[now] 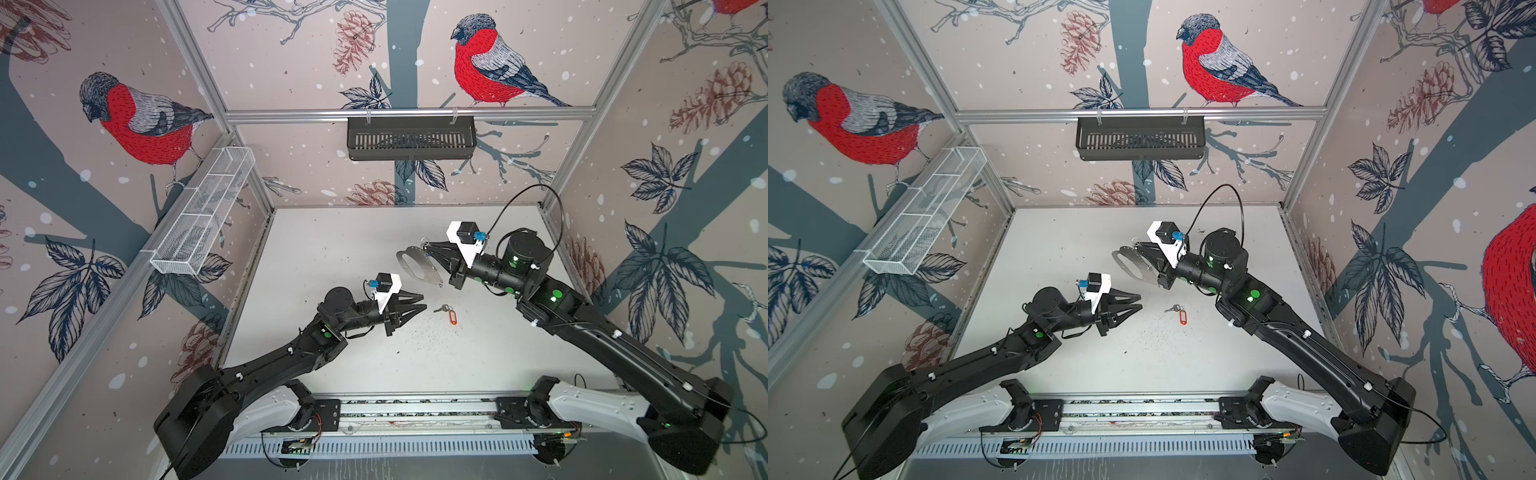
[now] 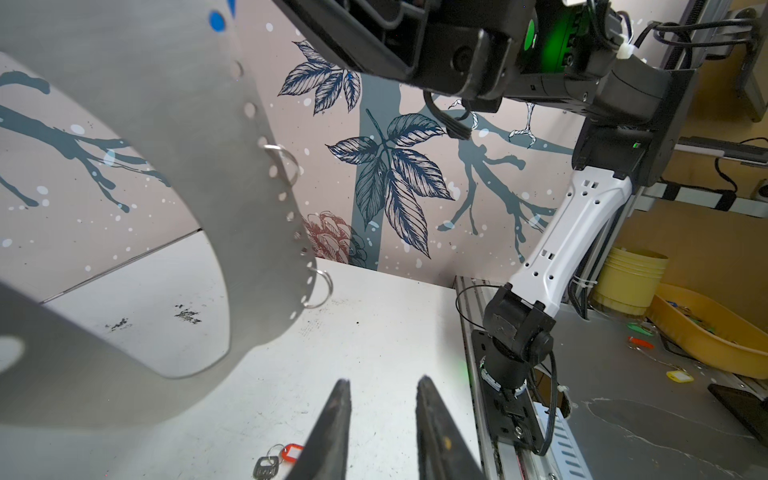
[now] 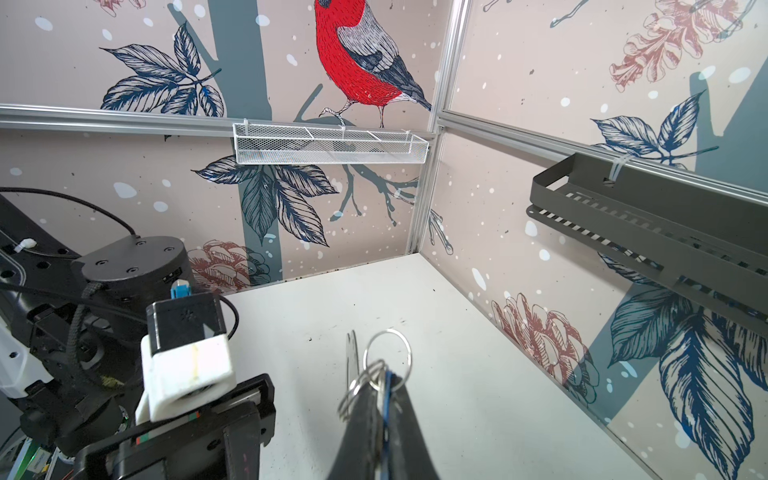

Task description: Put the keys on the keyring

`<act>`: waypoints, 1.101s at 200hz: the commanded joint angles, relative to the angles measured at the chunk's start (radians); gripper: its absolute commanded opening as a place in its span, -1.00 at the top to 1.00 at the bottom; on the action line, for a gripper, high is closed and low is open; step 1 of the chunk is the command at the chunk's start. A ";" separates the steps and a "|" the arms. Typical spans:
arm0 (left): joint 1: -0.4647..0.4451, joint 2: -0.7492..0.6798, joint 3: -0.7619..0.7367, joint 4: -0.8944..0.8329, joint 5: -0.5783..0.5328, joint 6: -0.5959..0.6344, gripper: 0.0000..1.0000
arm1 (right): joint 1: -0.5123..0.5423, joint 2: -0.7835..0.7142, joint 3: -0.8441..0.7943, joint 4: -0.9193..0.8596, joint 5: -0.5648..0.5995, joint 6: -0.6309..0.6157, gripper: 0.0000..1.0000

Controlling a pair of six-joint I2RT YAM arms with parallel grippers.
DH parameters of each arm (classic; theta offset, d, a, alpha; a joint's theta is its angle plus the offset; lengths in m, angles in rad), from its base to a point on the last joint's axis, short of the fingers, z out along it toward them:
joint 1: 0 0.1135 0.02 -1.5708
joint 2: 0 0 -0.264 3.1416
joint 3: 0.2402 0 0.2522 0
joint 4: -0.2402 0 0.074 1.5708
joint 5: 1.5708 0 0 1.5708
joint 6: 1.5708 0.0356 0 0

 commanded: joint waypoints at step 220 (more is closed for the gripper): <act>-0.213 0.014 -0.096 0.294 -0.548 0.187 0.35 | 0.067 0.015 -0.027 0.174 0.226 0.133 1.00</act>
